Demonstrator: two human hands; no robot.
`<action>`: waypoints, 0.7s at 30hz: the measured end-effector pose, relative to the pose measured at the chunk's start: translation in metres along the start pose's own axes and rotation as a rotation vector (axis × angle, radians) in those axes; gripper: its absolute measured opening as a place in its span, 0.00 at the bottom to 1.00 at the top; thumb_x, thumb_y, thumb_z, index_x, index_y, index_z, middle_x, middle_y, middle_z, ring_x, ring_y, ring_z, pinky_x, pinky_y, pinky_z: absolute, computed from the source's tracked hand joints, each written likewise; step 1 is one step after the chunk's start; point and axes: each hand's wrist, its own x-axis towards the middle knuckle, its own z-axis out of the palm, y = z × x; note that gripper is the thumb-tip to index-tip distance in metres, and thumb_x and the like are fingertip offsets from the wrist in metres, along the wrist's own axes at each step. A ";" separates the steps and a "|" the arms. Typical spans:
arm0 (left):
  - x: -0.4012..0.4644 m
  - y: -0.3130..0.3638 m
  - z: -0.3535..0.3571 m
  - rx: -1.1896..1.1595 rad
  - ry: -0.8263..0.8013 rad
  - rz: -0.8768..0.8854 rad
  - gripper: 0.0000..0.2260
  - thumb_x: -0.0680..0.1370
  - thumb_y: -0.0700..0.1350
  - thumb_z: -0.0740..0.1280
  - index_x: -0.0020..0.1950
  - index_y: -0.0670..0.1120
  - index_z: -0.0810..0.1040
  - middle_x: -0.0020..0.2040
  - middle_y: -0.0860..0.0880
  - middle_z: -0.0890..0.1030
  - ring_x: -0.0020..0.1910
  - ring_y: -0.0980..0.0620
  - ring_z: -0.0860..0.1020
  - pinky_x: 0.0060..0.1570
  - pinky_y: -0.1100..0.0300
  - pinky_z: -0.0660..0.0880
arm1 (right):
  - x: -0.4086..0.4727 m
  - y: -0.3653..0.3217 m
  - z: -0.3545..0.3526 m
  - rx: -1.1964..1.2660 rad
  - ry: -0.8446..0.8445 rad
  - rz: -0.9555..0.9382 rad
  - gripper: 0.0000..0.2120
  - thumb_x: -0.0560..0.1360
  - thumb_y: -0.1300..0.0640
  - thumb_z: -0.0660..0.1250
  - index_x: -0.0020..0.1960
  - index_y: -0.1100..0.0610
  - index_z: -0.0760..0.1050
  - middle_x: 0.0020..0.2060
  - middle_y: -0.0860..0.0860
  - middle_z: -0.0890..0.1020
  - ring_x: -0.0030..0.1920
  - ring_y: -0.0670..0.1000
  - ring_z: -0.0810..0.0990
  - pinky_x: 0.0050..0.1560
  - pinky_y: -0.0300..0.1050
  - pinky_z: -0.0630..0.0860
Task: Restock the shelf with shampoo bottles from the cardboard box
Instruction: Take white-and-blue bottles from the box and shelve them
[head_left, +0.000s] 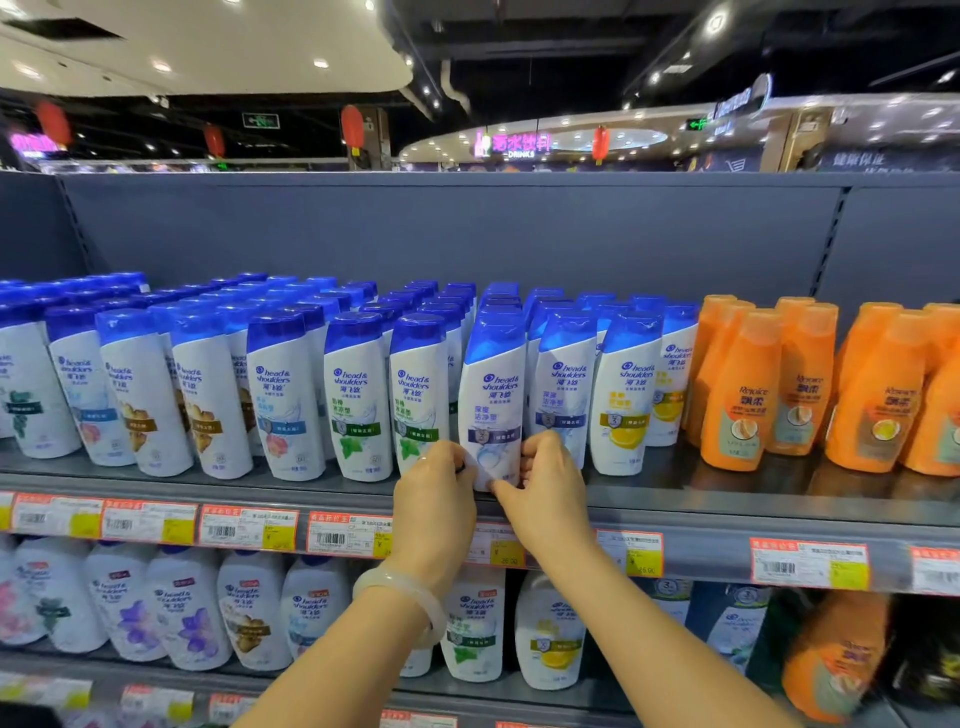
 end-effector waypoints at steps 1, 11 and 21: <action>0.001 0.000 0.000 0.013 -0.006 0.002 0.05 0.78 0.39 0.63 0.50 0.41 0.78 0.48 0.44 0.82 0.48 0.46 0.78 0.42 0.62 0.66 | 0.000 0.000 0.000 -0.012 0.004 -0.006 0.17 0.68 0.59 0.73 0.47 0.53 0.65 0.50 0.54 0.79 0.49 0.52 0.78 0.44 0.41 0.73; 0.004 0.001 0.002 0.089 -0.042 0.017 0.06 0.78 0.43 0.63 0.49 0.42 0.78 0.48 0.46 0.82 0.48 0.47 0.78 0.44 0.60 0.69 | 0.001 -0.003 0.000 -0.084 0.029 -0.009 0.12 0.73 0.55 0.69 0.50 0.58 0.68 0.50 0.54 0.79 0.50 0.54 0.77 0.41 0.40 0.65; 0.005 0.000 0.004 0.122 -0.051 0.057 0.07 0.78 0.44 0.64 0.51 0.41 0.77 0.48 0.45 0.82 0.48 0.47 0.78 0.44 0.59 0.70 | 0.003 -0.007 0.000 -0.090 0.021 0.058 0.13 0.74 0.56 0.68 0.53 0.58 0.68 0.51 0.55 0.79 0.51 0.54 0.78 0.43 0.41 0.71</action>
